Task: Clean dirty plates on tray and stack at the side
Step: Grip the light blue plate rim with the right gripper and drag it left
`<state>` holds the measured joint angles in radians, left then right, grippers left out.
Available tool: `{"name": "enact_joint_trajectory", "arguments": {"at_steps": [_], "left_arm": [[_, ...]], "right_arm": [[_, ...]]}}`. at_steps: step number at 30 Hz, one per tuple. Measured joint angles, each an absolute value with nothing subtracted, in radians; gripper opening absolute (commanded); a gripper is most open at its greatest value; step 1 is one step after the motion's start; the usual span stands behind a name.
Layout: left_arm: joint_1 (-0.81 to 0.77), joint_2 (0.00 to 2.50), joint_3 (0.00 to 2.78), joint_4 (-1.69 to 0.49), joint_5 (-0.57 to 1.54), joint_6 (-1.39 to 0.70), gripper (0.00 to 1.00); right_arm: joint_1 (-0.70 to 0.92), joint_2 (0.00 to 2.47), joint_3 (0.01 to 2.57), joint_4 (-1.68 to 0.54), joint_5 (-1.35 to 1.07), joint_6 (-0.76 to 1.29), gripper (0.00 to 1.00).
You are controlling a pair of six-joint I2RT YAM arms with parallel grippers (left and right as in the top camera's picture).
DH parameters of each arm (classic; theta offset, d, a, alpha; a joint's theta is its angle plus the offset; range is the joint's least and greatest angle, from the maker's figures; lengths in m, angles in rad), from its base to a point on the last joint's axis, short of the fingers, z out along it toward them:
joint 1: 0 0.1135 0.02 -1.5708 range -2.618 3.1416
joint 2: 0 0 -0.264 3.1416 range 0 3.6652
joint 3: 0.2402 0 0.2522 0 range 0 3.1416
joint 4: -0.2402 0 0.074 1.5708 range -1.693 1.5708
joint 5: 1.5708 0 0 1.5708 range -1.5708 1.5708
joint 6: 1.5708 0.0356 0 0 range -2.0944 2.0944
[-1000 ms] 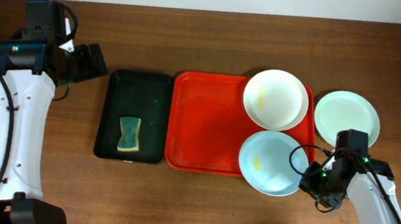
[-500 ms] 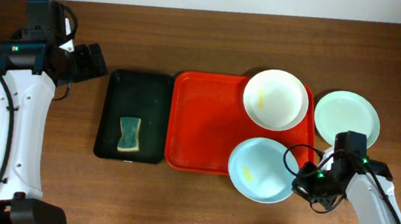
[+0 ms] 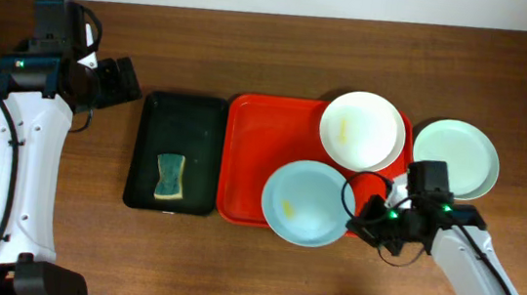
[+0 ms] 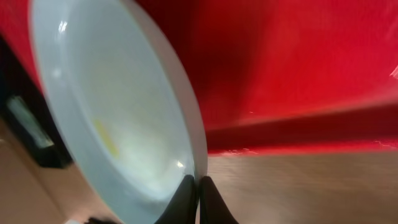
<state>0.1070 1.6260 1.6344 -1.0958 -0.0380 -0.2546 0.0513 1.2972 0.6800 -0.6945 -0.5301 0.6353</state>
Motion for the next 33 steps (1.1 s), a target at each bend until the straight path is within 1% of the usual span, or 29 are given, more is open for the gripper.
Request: {"name": "enact_joint_trajectory", "arguments": {"at_steps": [6,7,8,10,12,13,14,15,16,17,19,20,23,24,26,28,30,31,33], "left_arm": [[0.107,1.626,1.634,-1.096,-0.038,-0.254,0.99],[0.107,1.626,1.634,-1.096,-0.038,-0.255,0.99],[0.107,1.626,1.634,-1.096,-0.038,-0.255,0.99],[0.107,1.626,1.634,-1.096,-0.038,-0.255,0.99],[0.107,1.626,1.634,-1.096,-0.038,-0.255,0.99],[0.107,1.626,1.634,-1.096,-0.038,-0.255,0.99],[0.107,1.626,1.634,-1.096,-0.038,-0.255,0.99],[0.107,1.626,1.634,-1.096,-0.038,-0.255,0.99],[0.107,1.626,1.634,-1.096,-0.038,-0.255,0.99],[0.107,1.626,1.634,-1.097,-0.038,-0.255,0.99],[0.107,1.626,1.634,-1.096,-0.038,-0.255,0.99],[0.107,1.626,1.634,-1.096,-0.038,-0.255,0.99],[0.107,1.626,1.634,-1.096,-0.038,-0.255,0.99],[0.107,1.626,1.634,-1.096,-0.038,-0.255,0.99],[0.107,1.626,1.634,-1.097,-0.038,-0.255,0.99],[0.107,1.626,1.634,-1.097,-0.038,-0.255,0.99],[0.107,1.626,1.634,-1.096,-0.038,-0.255,0.99],[0.107,1.626,1.634,-1.096,-0.038,-0.255,0.99],[0.107,1.626,1.634,-1.096,-0.038,-0.255,0.99]], "right_arm": [[0.207,1.297,0.68,-0.555,-0.485,0.925,0.04],[0.237,1.297,0.68,-0.541,-0.456,0.978,0.04],[0.294,1.297,0.68,-0.521,-0.406,1.073,0.04],[0.334,1.297,0.68,-0.511,-0.362,1.139,0.06],[0.386,1.297,0.68,-0.488,-0.297,1.213,0.11],[0.409,1.297,0.68,-0.479,-0.274,1.237,0.16],[0.434,1.297,0.68,-0.458,-0.246,1.261,0.3],[0.456,1.297,0.68,-0.426,-0.216,1.266,0.39],[0.466,1.297,0.676,-0.394,-0.207,1.234,0.44],[0.47,1.298,0.676,-0.364,-0.206,1.172,0.46],[0.471,1.298,0.69,-0.361,-0.21,1.049,0.47],[0.465,1.298,0.708,-0.403,-0.213,0.98,0.46],[0.419,1.306,0.836,-0.638,-0.224,0.789,0.46],[0.402,1.309,0.875,-0.682,-0.226,0.738,0.47],[0.345,1.343,1.058,-0.868,-0.226,0.571,0.46],[0.315,1.378,1.158,-0.95,-0.226,0.452,0.45],[0.302,1.423,1.198,-0.939,-0.224,0.339,0.41],[0.302,1.45,1.2,-0.931,-0.221,0.297,0.4],[0.302,1.502,1.2,-0.924,-0.218,0.239,0.35]]}}
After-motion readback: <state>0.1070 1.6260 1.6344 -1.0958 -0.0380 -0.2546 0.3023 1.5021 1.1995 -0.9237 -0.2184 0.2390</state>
